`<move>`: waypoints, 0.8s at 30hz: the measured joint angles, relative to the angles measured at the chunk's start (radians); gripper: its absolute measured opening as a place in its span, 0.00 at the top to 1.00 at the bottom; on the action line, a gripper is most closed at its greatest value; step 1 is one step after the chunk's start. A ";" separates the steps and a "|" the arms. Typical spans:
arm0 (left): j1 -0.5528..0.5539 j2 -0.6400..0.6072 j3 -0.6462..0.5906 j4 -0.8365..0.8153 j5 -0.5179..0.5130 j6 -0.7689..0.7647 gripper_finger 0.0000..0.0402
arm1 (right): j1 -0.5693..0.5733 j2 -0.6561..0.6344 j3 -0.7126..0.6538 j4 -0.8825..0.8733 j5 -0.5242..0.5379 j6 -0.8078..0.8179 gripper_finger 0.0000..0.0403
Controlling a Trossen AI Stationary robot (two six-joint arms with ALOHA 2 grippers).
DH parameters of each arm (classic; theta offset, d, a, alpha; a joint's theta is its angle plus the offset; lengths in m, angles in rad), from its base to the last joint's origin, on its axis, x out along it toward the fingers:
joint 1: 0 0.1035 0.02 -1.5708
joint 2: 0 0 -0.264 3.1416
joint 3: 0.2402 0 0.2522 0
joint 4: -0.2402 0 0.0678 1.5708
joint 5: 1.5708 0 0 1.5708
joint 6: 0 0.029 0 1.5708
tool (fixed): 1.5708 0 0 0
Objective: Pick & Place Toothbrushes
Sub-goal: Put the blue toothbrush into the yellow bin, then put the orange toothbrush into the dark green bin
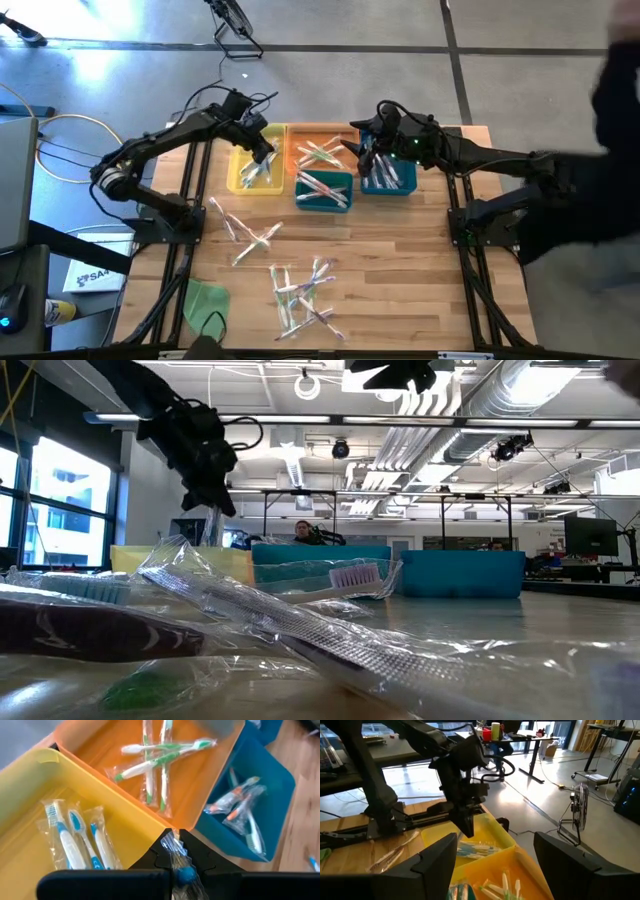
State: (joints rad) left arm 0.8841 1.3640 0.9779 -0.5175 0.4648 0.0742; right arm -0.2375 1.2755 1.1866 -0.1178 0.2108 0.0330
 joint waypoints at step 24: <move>0.000 0.068 0.000 0.078 -0.198 -0.004 0.53 | 0.000 0.000 0.000 -0.052 0.000 0.023 0.36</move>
State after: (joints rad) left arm 0.8843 1.4322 0.9775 -0.4399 0.2665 0.0704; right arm -0.2375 1.2755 1.1866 -0.1699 0.2108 0.0561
